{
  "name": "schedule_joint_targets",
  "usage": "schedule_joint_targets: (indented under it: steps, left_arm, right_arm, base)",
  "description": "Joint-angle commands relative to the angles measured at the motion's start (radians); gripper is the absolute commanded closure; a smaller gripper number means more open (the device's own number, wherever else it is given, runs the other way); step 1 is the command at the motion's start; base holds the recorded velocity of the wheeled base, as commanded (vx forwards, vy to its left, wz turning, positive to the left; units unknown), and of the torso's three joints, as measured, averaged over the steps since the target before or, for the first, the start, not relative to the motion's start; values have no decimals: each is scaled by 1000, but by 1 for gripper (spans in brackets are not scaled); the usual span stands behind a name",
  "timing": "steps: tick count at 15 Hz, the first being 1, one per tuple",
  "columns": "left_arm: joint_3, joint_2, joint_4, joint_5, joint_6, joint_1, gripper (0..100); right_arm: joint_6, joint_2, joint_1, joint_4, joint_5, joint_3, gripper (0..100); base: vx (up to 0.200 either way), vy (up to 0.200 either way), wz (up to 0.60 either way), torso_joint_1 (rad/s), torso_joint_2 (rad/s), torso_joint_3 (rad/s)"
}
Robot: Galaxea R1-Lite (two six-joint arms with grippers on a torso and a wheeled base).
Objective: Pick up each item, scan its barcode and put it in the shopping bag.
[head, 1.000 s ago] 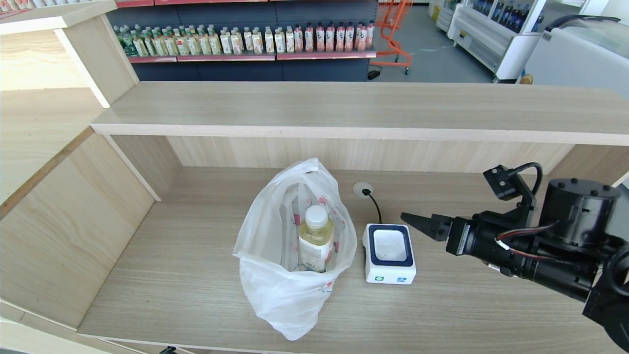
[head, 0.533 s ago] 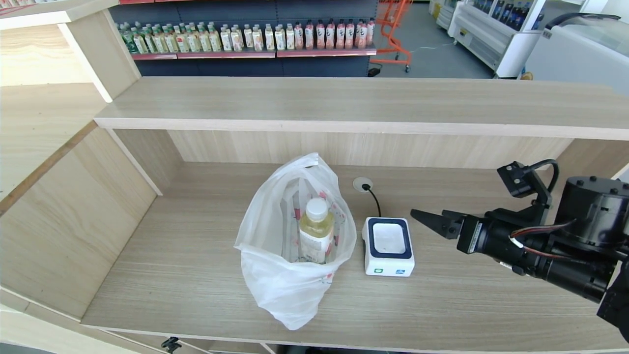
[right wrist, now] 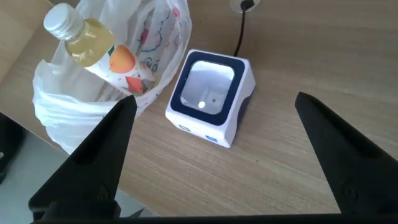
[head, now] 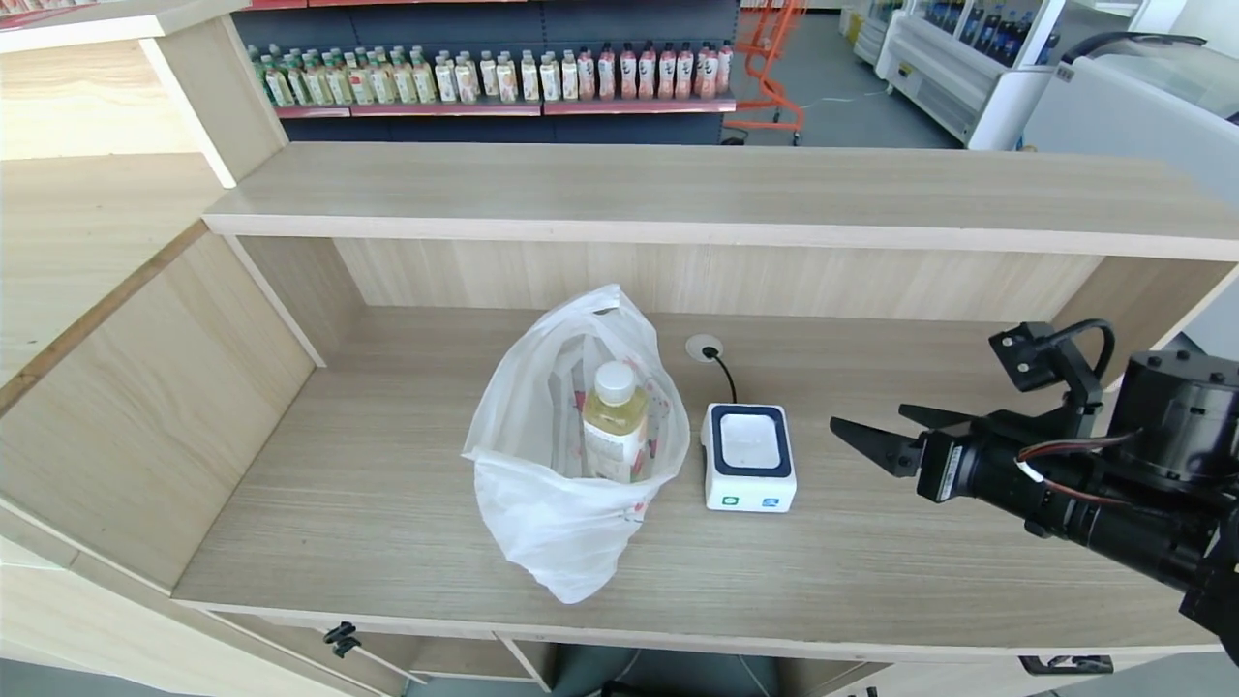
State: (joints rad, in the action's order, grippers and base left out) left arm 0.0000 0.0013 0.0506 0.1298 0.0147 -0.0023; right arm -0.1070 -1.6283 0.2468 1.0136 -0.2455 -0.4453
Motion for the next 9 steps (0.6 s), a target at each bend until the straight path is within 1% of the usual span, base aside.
schedule_joint_targets:
  steps: [1,3,5,6,9]
  left_arm:
    - [0,0,0,1,2,1,0]
    - [0,0,0,1,2,1,0]
    - [0,0,0,1,2,1,0]
    - [0,0,0,1,2,1,0]
    - [0,0,0,1,2,1,0]
  right_arm:
    - [3,30,-23,0,0,4,0]
    - [21,64,-58,-35,2,23,0]
    - [119,85,-129,-139,3,31,0]
    - [196,107,-169,-207,2,31,0]
    - [204,145,-173,-270,6,30,0]
  base:
    - [0,-200,0,2,2,7]
    - [0,-200,0,5,0,2]
    - [0,-200,0,2,0,0]
    - [0,-200,0,2,17,2]
    - [0,-200,0,-1,5,1]
